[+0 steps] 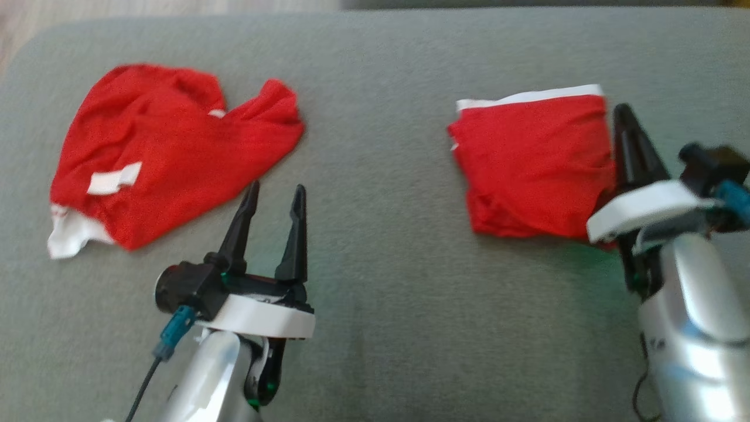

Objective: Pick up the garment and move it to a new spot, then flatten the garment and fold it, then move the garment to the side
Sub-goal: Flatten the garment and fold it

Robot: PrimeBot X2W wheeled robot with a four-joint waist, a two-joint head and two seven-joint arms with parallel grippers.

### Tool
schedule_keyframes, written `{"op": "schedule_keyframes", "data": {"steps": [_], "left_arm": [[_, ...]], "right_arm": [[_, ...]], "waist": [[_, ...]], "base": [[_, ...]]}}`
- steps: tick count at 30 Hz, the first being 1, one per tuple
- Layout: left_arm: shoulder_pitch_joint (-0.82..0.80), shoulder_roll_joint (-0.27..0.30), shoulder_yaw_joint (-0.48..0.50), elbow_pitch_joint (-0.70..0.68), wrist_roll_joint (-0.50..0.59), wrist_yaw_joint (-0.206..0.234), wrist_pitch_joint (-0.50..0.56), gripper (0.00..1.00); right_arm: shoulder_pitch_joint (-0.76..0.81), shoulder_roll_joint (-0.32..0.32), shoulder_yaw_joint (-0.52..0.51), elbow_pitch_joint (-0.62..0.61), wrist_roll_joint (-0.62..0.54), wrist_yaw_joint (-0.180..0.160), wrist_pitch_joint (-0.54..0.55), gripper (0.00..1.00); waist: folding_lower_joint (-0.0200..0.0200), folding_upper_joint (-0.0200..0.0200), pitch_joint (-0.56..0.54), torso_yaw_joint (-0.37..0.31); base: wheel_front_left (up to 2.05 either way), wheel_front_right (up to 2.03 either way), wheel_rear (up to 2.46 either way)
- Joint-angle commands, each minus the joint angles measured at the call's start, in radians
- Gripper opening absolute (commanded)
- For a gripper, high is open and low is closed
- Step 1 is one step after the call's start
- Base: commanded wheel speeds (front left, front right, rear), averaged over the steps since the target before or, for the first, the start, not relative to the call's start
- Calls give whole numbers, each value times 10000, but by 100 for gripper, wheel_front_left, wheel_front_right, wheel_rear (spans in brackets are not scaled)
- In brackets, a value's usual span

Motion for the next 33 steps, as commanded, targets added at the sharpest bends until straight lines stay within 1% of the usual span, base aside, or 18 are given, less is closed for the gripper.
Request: {"op": "schedule_keyframes", "data": {"steps": [1, 6, 10, 13, 15, 18, 21, 22, 25, 29, 33], "left_arm": [[-324, 43, 216, -306, -56, 71, -53, 100], [-610, 43, -134, -284, -216, 152, -53, 100], [-746, 43, -277, -252, -287, 210, -53, 100], [-770, 43, -320, -234, -321, 248, -53, 100], [-749, 43, -324, -207, -334, 267, -53, 100], [-663, 43, -278, -160, -323, 279, -53, 100], [-582, 43, -236, -140, -314, 281, -53, 100], [-554, 43, -242, -151, -318, 279, -53, 100], [-549, 43, -271, -165, -316, 274, -53, 100], [-548, 43, -285, -115, -308, 270, -53, 100], [-475, 43, -94, -84, -243, 283, -53, 100]], "right_arm": [[-444, -52, 114, -19, -60, -9, 101, 0], [-1601, -301, -390, 1819, -358, -9, 197, 0], [-2066, -442, -666, 3411, -688, -9, 332, 0], [-2289, -433, -703, 4147, -851, -9, 14, 0], [-2440, -307, -641, 4367, -847, -9, -373, 0], [-2590, -30, -297, 4371, -788, -9, -776, 0], [-2561, 263, 300, 4273, -580, -9, -931, 0], [-2449, 382, 747, 4366, -379, -9, -958, 0], [-2300, 463, 1418, 4862, -113, -9, -825, 0], [-2307, 493, 1985, 5463, 260, -9, -705, 0], [-2505, 501, 2184, 5412, 606, -9, -885, 0]], "waist": [[-2, 0, 474, 484], [-2, 0, 864, 949], [-2, 0, 949, 1177], [-2, 0, 918, 1250], [-2, 0, 839, 1265], [-2, 0, 688, 1211], [-2, 0, 551, 1134], [-2, 0, 499, 1097], [-2, 0, 453, 1042], [-2, 0, 348, 965], [-2, 0, 176, 705]], "base": [[0, 0, 0], [0, 0, 0], [0, 0, 0], [0, 0, 0], [0, 0, 0], [0, 0, 0], [0, 0, 0], [0, 0, 0], [0, 0, 0], [0, 0, 0], [0, 0, 0]]}}
